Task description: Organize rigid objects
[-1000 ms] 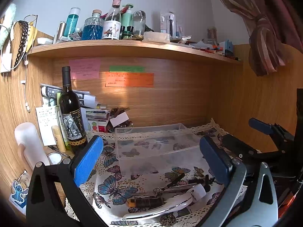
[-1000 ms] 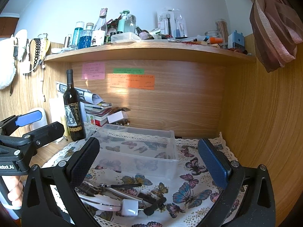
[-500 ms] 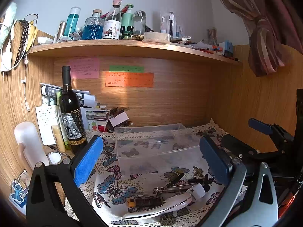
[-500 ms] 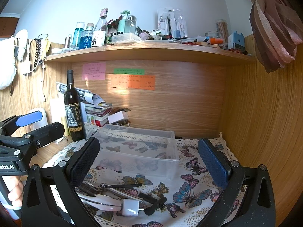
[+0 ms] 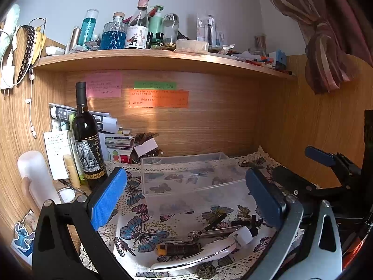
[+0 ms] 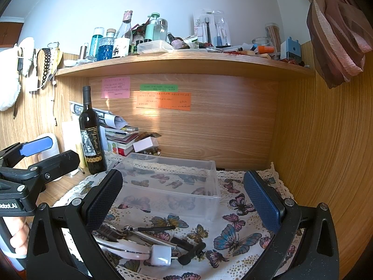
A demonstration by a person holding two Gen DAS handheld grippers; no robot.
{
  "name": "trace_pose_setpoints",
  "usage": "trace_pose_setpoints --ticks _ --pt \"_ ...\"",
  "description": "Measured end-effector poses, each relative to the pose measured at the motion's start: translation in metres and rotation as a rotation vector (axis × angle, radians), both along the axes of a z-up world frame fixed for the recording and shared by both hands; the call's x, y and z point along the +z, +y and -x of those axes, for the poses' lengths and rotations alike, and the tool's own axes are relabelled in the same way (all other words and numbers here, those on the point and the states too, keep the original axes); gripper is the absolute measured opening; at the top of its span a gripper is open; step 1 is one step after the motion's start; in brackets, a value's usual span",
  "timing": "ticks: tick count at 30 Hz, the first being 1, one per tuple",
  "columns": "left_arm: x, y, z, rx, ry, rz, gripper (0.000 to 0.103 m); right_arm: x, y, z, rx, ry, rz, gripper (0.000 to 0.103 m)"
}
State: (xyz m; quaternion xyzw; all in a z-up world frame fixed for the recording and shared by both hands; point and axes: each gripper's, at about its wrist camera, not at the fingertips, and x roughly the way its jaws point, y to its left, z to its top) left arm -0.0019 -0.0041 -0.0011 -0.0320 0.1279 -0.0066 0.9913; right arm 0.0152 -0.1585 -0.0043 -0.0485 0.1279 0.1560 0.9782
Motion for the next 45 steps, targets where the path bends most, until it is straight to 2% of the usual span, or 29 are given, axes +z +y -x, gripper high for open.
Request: trace_pose_setpoints --ticks 13,14,15,17,19,21,27,37,45 --pt "-0.003 0.006 -0.003 -0.008 0.006 0.012 0.103 -0.001 -0.004 -0.003 -0.01 0.004 -0.003 0.103" --pt "-0.005 0.008 -0.004 -0.007 0.012 0.015 0.099 -0.003 -0.006 -0.005 -0.015 0.014 -0.004 0.103" --pt "-0.007 0.01 -0.005 -0.007 0.02 0.016 0.09 -0.006 -0.008 -0.007 -0.021 0.023 -0.004 0.103" --pt "-0.014 0.014 -0.01 0.0 0.058 0.01 0.082 -0.013 -0.013 -0.011 -0.029 0.05 0.0 0.102" --pt "-0.024 0.018 -0.015 0.001 0.102 0.014 0.079 -0.022 -0.018 -0.018 -0.039 0.095 0.01 0.097" --pt "-0.034 0.021 -0.018 -0.002 0.144 0.016 0.07 -0.029 -0.022 -0.022 -0.04 0.13 0.016 0.089" --pt "-0.067 0.018 -0.03 -0.036 0.272 0.022 0.057 -0.051 -0.031 -0.032 -0.038 0.233 0.023 0.079" --pt "-0.103 -0.002 -0.024 -0.119 0.402 0.028 0.056 -0.079 -0.033 -0.029 0.002 0.342 0.044 0.069" --pt "-0.119 -0.035 -0.041 -0.23 0.47 -0.032 0.057 -0.099 -0.037 -0.028 0.015 0.417 0.053 0.069"
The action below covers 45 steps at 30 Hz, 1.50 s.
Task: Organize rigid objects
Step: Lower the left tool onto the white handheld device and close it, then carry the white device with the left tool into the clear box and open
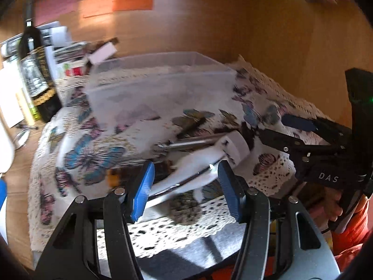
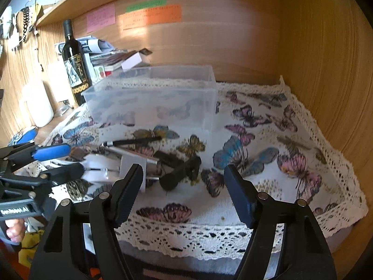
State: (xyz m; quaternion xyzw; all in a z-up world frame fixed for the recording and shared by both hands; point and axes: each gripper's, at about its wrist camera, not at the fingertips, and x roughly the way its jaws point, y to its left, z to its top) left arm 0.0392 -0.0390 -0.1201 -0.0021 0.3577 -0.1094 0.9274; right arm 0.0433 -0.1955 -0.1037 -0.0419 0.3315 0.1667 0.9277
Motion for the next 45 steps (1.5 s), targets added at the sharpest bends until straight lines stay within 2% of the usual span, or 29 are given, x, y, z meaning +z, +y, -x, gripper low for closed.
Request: trace_pose_setpoints --ticks 2,6,9,16,19,21,25,30,32,38,44,45 --pt "-0.005 -0.006 -0.005 -0.013 0.014 -0.023 0.057 -0.005 -0.001 -0.002 0.004 0.022 0.001 0.068" --pt "-0.012 -0.008 -0.012 -0.035 0.03 -0.036 0.064 -0.016 0.0 -0.009 0.014 0.066 0.0 0.06" --pt "-0.018 -0.007 -0.016 -0.054 0.045 -0.037 0.066 -0.021 0.001 -0.015 0.012 0.091 -0.008 0.06" --pt "-0.022 -0.01 -0.021 -0.075 0.017 -0.078 0.066 -0.024 0.002 -0.03 0.004 0.129 -0.054 0.06" --pt "-0.022 -0.01 -0.023 -0.077 0.005 -0.08 0.059 -0.024 0.001 -0.038 -0.004 0.146 -0.078 0.058" --pt "-0.021 -0.01 -0.025 -0.078 0.0 -0.078 0.054 -0.026 0.002 -0.044 -0.009 0.164 -0.086 0.048" --pt "-0.019 -0.007 -0.029 -0.082 0.001 -0.053 0.05 -0.029 0.0 -0.05 -0.007 0.196 -0.116 0.044" --pt "-0.016 -0.001 -0.031 -0.055 0.0 -0.025 0.044 -0.029 0.0 -0.049 -0.003 0.196 -0.124 0.029" --pt "-0.013 0.001 -0.03 -0.044 -0.008 -0.02 0.039 -0.028 0.0 -0.049 -0.007 0.186 -0.118 0.027" --pt "-0.005 0.013 -0.028 -0.004 -0.041 0.007 0.039 -0.017 0.001 -0.046 -0.018 0.133 -0.111 0.02" --pt "0.012 0.032 -0.024 0.056 -0.102 0.027 0.038 -0.006 -0.003 -0.045 -0.04 0.081 -0.113 0.019" --pt "0.016 0.035 -0.024 0.067 -0.115 0.028 0.038 -0.004 -0.003 -0.045 -0.043 0.072 -0.114 0.007"
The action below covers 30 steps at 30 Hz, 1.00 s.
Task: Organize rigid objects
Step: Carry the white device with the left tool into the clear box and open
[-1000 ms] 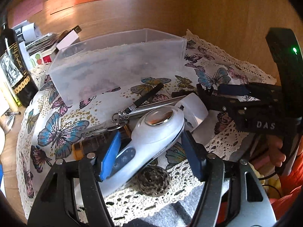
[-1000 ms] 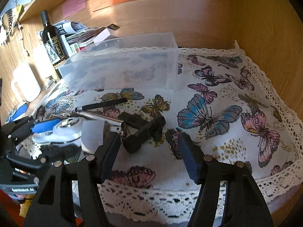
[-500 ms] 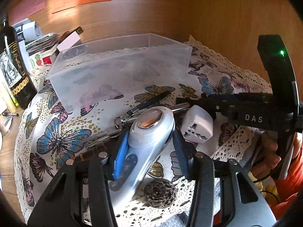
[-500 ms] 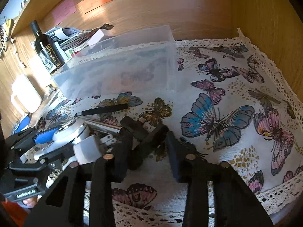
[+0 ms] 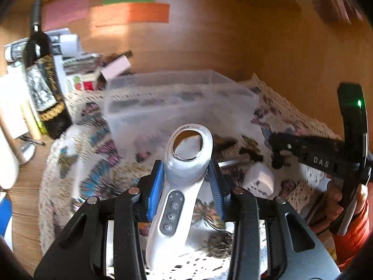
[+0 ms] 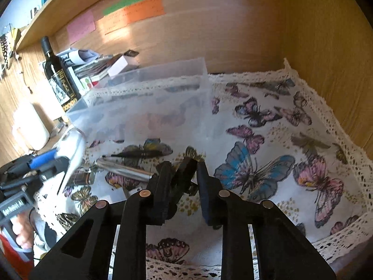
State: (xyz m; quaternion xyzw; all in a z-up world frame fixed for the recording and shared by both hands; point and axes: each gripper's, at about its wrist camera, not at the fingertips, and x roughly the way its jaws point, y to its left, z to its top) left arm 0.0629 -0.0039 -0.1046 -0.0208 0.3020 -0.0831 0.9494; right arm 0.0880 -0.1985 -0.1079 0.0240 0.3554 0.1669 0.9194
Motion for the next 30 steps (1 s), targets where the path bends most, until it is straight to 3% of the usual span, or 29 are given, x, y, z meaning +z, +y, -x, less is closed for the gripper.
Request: trace_pose_setpoints --ticks 8,10,12,14,22,24,30 --pt "0.028 0.026 0.007 0.076 -0.101 0.026 0.038 0.009 -0.004 -0.001 0.021 0.007 -0.028 0.005" --pt "0.032 0.029 0.009 0.088 -0.123 0.028 0.038 0.007 -0.006 0.001 0.016 0.016 -0.018 0.01" --pt "0.037 0.032 0.009 0.095 -0.139 0.038 0.038 0.005 -0.009 0.002 -0.001 0.017 -0.008 0.027" --pt "0.042 0.034 0.01 0.1 -0.155 0.044 0.038 0.001 -0.014 0.001 -0.013 0.03 -0.015 0.034" --pt "0.059 0.038 0.008 0.11 -0.205 0.043 0.038 -0.025 -0.009 -0.017 0.012 0.147 -0.006 0.034" --pt "0.062 0.039 0.007 0.114 -0.209 0.042 0.038 -0.024 -0.006 -0.018 0.016 0.14 0.002 0.026" --pt "0.072 0.041 -0.004 0.118 -0.219 0.026 0.038 -0.015 -0.002 -0.017 0.025 0.1 0.0 0.021"
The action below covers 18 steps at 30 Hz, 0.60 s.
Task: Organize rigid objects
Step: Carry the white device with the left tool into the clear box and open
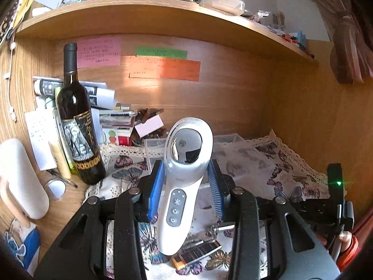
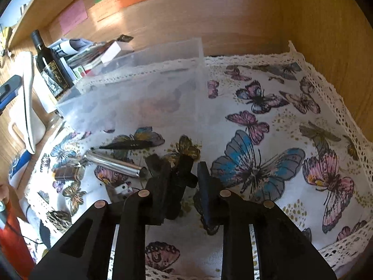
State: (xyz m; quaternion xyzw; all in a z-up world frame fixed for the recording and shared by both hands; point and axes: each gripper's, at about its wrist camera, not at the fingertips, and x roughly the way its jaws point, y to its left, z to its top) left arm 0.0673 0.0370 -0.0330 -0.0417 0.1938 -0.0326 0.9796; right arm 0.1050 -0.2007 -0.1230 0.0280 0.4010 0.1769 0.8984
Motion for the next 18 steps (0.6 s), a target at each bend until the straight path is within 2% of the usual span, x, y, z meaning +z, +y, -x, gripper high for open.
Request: trace_pose_setpoints --ticks 7,11,18 --pt "0.018 0.0 -0.02 0.01 -0.026 -0.034 0.038 0.031 -0.006 0.001 -0.014 -0.092 -0.019 0.021" --pt "0.027 0.0 -0.035 0.01 -0.038 -0.057 0.038 0.059 -0.005 -0.006 -0.004 -0.173 -0.034 0.021" --pt "0.024 0.001 -0.076 -0.008 0.037 -0.055 0.038 0.1 0.019 -0.029 0.049 -0.3 -0.015 0.021"
